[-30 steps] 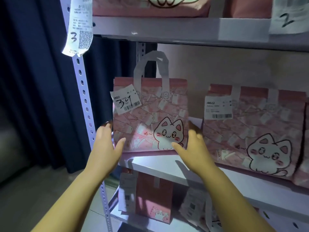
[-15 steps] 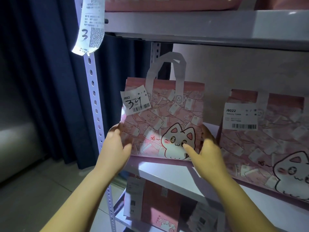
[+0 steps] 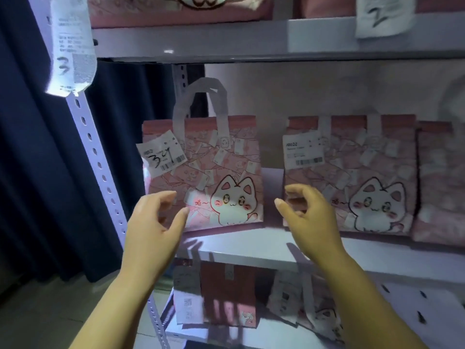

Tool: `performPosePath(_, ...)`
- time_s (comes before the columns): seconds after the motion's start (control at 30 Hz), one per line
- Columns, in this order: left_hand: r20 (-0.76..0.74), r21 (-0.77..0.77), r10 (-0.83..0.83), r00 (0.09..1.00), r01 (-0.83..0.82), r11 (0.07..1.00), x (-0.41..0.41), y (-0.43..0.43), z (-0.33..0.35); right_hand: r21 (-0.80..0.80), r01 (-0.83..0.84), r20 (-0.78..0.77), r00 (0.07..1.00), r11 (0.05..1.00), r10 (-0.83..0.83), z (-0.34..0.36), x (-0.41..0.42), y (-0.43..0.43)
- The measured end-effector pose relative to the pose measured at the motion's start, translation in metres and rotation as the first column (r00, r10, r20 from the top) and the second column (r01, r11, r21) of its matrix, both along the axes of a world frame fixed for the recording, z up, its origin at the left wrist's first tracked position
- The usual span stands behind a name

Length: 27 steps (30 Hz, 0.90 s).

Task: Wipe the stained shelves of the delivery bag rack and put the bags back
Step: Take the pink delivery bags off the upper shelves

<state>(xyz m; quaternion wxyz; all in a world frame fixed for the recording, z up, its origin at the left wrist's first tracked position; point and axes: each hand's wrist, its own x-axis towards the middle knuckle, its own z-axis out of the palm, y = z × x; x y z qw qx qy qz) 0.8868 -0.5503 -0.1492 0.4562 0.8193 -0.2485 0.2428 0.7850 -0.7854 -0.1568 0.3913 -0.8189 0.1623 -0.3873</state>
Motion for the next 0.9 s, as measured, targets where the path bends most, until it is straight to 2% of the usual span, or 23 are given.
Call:
performPosePath(0.2,-0.099,0.0,-0.185,0.978,0.186,0.983,-0.023,-0.039,-0.008,0.041,0.141,-0.006,0.99,0.989,-0.14,-0.007,-0.054,-0.024)
performPosePath(0.4,-0.121,-0.001,-0.275,0.954,0.277,0.961,-0.039,-0.097,-0.014,0.04,0.296,-0.032,0.955,0.954,-0.295,-0.012,-0.094,-0.072)
performPosePath(0.63,-0.046,0.051,-0.229,0.972,0.231,0.972,-0.039,-0.163,-0.014,-0.169,0.374,-0.078,0.917,0.912,-0.39,-0.002,-0.111,-0.133)
performPosePath(0.9,-0.179,0.092,-0.122,0.976,0.14,0.986,-0.033,-0.204,-0.02,-0.327,0.357,-0.137,0.898,0.875,-0.418,-0.001,-0.101,-0.164)
